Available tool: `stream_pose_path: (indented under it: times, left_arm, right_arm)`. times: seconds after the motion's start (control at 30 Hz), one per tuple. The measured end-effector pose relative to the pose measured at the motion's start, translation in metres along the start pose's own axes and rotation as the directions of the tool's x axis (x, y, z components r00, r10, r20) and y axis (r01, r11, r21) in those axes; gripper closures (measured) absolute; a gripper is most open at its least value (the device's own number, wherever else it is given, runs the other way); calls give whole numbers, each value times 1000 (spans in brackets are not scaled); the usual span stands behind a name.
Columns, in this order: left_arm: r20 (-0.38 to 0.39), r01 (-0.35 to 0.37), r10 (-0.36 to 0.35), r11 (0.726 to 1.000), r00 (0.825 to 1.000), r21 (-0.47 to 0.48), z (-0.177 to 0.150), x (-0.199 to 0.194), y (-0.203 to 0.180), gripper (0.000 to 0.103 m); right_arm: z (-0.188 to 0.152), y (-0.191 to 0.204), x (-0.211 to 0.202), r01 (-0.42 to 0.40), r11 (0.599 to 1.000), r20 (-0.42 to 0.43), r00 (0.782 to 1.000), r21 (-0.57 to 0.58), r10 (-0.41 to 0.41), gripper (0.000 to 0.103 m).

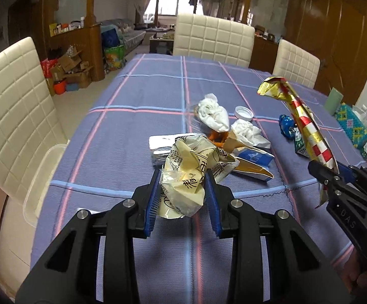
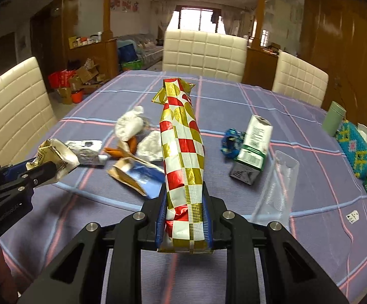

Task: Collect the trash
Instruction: 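Grasp the gold-and-white wrapper with the left tool while the right tool grasps the checkered wrapper, then carry the gold-and-white wrapper to the clear bin and open the left tool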

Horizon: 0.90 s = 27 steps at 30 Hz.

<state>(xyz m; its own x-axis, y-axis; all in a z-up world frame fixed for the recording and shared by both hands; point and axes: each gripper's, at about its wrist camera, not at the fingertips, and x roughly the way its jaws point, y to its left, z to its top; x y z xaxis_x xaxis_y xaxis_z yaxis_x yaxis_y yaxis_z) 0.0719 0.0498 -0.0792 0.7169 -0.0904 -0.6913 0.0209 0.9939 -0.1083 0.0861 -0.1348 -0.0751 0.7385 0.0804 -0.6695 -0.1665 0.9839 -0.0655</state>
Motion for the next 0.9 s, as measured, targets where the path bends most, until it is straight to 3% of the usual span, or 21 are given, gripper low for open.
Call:
stream_pose_path:
  times: [0.23, 0.53, 0.9]
  left_arm:
    - [29, -61, 62, 997, 998, -37, 1, -13, 29, 68]
    - [24, -155, 159, 982, 987, -109, 2, -18, 90, 68]
    - [-12, -251, 254, 946, 967, -205, 10, -10, 174, 68]
  right_arm:
    - [10, 28, 7, -79, 996, -19, 997, -46, 79, 80]
    - [33, 96, 20, -209, 965, -44, 978, -159, 205, 80]
    - [48, 157, 39, -271, 935, -74, 962, -227, 261, 80]
